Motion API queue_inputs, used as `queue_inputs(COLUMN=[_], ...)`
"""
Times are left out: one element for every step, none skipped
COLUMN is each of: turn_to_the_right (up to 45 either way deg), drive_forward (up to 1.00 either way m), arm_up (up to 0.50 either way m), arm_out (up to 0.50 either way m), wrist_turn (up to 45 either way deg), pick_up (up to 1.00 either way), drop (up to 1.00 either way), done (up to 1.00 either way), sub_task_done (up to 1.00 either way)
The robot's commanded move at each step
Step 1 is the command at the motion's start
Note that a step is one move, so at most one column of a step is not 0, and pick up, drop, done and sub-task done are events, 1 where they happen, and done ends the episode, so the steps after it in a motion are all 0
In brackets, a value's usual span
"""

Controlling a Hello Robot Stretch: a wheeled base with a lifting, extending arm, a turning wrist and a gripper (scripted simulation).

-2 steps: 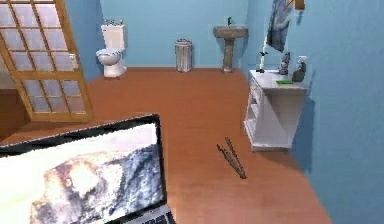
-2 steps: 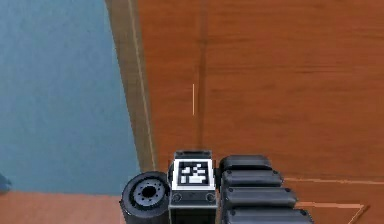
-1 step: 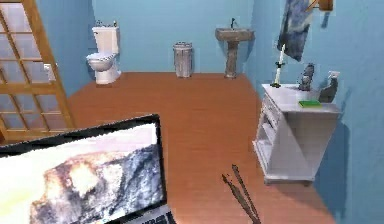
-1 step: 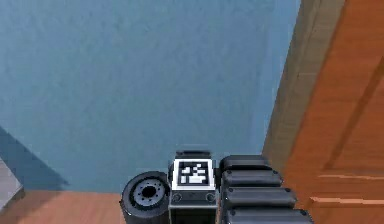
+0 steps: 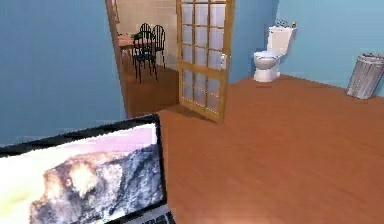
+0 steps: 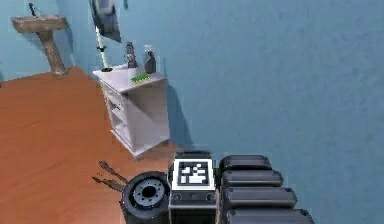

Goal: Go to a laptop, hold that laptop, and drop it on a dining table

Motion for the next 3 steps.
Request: queue_inputs(turn_to_the_right=[-6.0, 0.0, -3.0], drive_forward=[0.0, 1.0, 0.0], arm_up=[0.0, 0.0, 0.0], arm_out=[0.0, 0.0, 0.0], wrist_turn=[0.0, 0.0, 0.0], pick_up=[0.0, 0.0, 0.0], drop=[0.0, 0.0, 0.0], done=[0.0, 0.0, 0.0], sub_task_done=[0.0, 0.0, 0.0])
